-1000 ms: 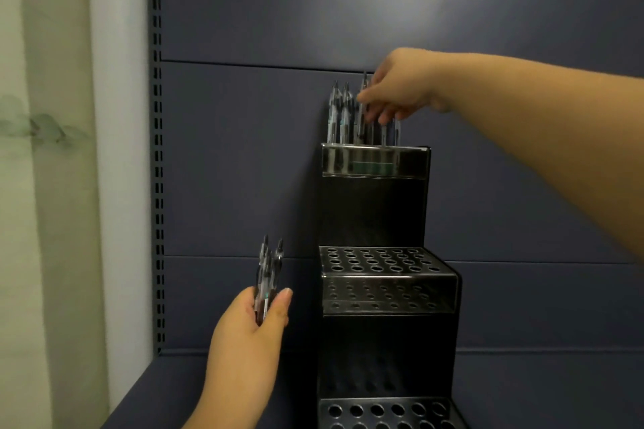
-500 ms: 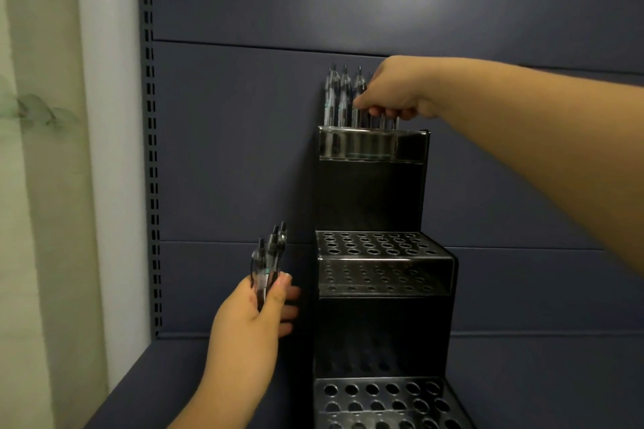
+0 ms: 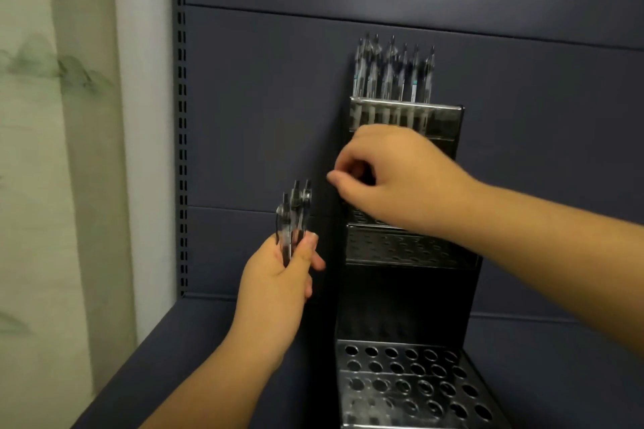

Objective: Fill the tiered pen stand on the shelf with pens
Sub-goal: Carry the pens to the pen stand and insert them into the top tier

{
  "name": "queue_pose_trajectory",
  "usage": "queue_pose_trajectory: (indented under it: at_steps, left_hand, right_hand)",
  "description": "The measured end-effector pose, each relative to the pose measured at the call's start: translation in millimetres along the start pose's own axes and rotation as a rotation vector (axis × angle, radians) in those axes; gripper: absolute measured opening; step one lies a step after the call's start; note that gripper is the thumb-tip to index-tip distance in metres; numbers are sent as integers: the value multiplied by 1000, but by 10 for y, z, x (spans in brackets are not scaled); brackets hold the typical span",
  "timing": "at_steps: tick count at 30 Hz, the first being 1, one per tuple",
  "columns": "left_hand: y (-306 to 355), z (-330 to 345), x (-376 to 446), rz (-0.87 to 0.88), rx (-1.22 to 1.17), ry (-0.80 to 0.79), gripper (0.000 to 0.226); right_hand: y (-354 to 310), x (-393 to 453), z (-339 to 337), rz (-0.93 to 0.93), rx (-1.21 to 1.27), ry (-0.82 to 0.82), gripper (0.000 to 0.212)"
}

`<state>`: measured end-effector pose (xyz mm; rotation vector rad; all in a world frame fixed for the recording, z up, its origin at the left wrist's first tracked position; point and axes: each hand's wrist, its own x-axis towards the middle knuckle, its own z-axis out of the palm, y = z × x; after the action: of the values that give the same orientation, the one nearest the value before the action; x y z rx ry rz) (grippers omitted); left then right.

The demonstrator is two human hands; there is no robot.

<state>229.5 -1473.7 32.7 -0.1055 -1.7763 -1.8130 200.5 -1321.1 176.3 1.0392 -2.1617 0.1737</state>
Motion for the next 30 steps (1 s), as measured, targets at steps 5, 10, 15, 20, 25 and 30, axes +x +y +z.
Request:
queue_pose_trajectory:
  at_steps: [5, 10, 15, 20, 25, 30]
  left_hand:
    - [72, 6, -32, 42, -53, -44, 23]
    - [100, 3, -35, 54, -95, -74, 15]
    - [107, -34, 0, 30, -98, -47, 12]
    - [19, -33, 27, -42, -141, -16, 15]
    - [-35, -27, 50, -40, -110, 7, 19]
    - [-94, -17, 64, -16, -46, 13, 22]
  right_hand:
    - [-203, 52, 71, 35, 145, -206, 32]
    - [-261, 80, 64, 170, 408, -313, 17]
    - [-274, 23, 57, 284, 627, -177, 11]
    - [-77, 155, -179, 410, 967, 147, 10]
    - [371, 339, -593, 433, 977, 479, 15]
    - [754, 513, -815, 456, 737, 629, 15]
